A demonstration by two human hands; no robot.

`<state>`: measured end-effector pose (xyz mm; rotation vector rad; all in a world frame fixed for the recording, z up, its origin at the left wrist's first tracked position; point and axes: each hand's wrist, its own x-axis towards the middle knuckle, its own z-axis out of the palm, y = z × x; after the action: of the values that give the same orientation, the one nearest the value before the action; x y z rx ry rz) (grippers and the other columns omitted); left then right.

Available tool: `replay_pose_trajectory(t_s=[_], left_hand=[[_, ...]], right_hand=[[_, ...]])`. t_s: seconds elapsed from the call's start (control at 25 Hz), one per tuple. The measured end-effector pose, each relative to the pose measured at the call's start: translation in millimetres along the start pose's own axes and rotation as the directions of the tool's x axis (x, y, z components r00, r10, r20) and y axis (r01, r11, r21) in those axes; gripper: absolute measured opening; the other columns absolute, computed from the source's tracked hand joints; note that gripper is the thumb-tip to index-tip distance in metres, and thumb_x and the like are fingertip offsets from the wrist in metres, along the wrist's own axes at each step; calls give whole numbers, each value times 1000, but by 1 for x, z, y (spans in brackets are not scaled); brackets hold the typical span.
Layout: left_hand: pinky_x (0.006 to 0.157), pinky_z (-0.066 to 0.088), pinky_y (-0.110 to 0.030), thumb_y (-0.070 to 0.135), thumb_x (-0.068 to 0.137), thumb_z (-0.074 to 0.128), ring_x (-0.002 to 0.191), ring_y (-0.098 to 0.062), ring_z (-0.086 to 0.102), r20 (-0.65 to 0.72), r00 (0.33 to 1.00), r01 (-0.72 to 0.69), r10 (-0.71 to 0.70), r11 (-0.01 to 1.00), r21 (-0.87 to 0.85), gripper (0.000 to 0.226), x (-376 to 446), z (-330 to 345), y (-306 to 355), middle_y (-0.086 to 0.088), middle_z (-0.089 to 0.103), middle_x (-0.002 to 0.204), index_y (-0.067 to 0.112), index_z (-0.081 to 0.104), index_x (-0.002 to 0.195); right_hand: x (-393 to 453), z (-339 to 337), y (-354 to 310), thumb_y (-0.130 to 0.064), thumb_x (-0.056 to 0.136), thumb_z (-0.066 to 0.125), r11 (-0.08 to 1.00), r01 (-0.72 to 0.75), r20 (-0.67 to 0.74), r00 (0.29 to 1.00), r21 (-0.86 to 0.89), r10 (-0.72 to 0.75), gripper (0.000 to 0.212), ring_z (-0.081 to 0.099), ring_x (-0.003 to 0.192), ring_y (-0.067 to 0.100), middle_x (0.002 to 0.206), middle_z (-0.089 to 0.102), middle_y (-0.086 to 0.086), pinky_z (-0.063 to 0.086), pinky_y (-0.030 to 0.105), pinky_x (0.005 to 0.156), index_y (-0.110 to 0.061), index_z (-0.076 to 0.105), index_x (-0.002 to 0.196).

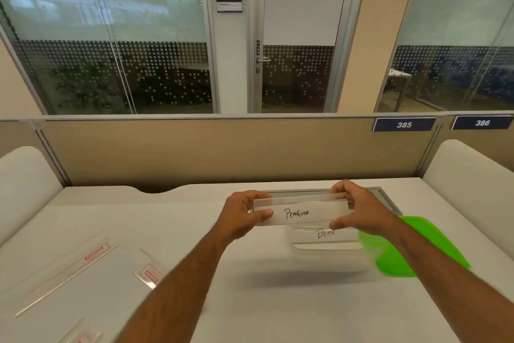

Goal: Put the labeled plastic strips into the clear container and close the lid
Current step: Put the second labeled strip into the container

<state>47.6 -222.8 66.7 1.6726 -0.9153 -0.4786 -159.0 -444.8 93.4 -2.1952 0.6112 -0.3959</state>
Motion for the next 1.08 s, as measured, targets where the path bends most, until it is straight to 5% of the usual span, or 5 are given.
replay_pose_trajectory(t_s=[0.2, 0.44, 0.6, 0.84, 1.08], left_hand=[[63, 46, -11, 18, 75, 82, 83, -8, 63, 75, 997, -39, 22, 973, 227, 28, 21, 41, 9, 7, 71, 96, 20, 74, 102], [80, 52, -26, 22, 75, 81, 94, -14, 64, 147, 989, -55, -10, 902, 427, 28, 32, 69, 12, 5, 70, 104, 22, 74, 102], [88, 52, -34, 25, 78, 80, 97, -18, 62, 191, 981, -84, -27, 830, 551, 29, 36, 81, 13, -1, 69, 109, 22, 71, 106], [81, 43, -29, 25, 81, 77, 103, -23, 57, 319, 943, -183, -96, 653, 735, 40, 45, 103, 10, -6, 64, 117, 19, 65, 119], [70, 41, -30, 21, 76, 80, 95, -28, 59, 405, 899, -284, -164, 485, 827, 42, 48, 126, 5, -12, 62, 112, 14, 64, 113]], right_hand=[[-4, -30, 25, -29, 41, 96, 972, -51, 53, 996, -231, 65, 69, 61, 88, 25, 97, 64, -6, 57, 43, 76, -32, 51, 94], [7, -38, 53, -38, 49, 93, 864, -25, 134, 985, -503, 107, 73, 54, 106, 18, 113, 64, -6, 50, 36, 91, -34, 61, 115], [17, -36, 62, -40, 57, 89, 757, 3, 196, 967, -653, 165, 66, 55, 102, 20, 111, 64, 0, 51, 37, 89, -36, 61, 117], [27, -27, 71, -41, 67, 83, 582, 89, 266, 937, -808, 227, 68, 56, 112, 28, 120, 59, 7, 45, 30, 87, -31, 56, 129], [30, -10, 78, -34, 72, 81, 446, 198, 344, 898, -873, 275, 46, 61, 104, 30, 116, 60, 10, 40, 28, 72, -20, 64, 113]])
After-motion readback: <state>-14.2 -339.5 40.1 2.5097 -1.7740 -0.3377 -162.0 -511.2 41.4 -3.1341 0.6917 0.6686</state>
